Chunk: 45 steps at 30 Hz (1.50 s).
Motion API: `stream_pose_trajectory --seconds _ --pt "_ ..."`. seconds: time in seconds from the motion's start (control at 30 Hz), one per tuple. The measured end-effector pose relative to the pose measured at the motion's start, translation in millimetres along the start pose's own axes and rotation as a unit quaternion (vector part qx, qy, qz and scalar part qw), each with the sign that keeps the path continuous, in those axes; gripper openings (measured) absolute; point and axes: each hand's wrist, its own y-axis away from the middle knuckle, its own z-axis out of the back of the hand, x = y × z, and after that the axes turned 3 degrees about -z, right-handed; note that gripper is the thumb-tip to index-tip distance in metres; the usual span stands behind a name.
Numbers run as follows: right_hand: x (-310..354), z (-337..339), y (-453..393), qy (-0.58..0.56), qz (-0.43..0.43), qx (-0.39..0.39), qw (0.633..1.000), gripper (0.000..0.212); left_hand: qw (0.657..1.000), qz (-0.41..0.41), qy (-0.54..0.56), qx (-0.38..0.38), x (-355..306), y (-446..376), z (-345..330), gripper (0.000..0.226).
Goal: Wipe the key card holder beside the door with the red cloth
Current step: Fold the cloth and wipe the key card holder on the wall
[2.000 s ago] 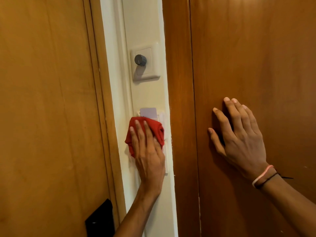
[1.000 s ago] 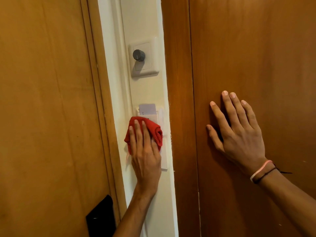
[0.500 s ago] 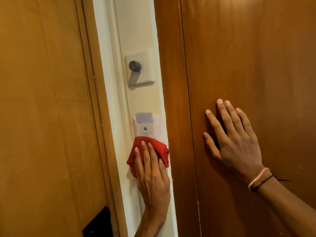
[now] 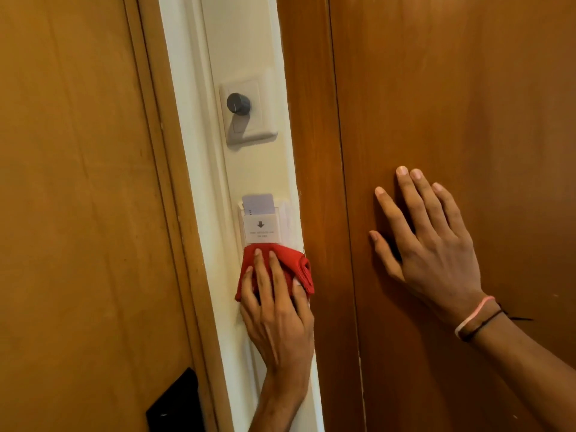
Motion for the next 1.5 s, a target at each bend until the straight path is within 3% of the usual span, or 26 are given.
stream_pose_trajectory --seconds 0.3,0.47,0.6,0.77,0.93,1.1,1.23,1.37,1.5 --pt "0 -1 -2 -0.001 0.001 -0.005 1.0 0.069 0.997 0.076 0.02 -0.024 -8 -15 -3 0.058" --pt "-1 -1 1 -0.006 -0.001 0.001 1.0 0.069 1.0 0.002 -0.001 -0.012 4 -10 0 0.057" --pt "0 -2 -1 -0.005 -0.004 0.001 1.0 0.069 0.993 0.107 0.031 -0.027 15 -25 -2 0.056" --pt "1 -1 -1 -0.003 -0.001 0.001 1.0 0.069 1.0 -0.024 -0.016 -0.004 11 -3 -5 0.058" --pt "0 -1 -2 -0.002 -0.002 0.0 1.0 0.069 0.996 0.091 0.017 -0.015 5 -21 -4 0.056" --pt "1 0 -1 0.004 0.003 -0.007 1.0 0.069 0.999 -0.031 -0.015 -0.005 4 -9 -5 0.056" --pt "0 -1 -1 0.0 -0.001 -0.001 1.0 0.069 0.997 0.076 0.026 -0.018 -2 -18 -5 0.058" --pt "1 -2 -1 0.007 0.001 -0.002 1.0 0.069 1.0 -0.021 -0.015 -0.013 7 -14 -6 0.06" --pt "1 -2 -1 0.007 -0.001 -0.004 1.0 0.069 0.998 0.05 -0.002 -0.029 10 -24 -6 0.06"
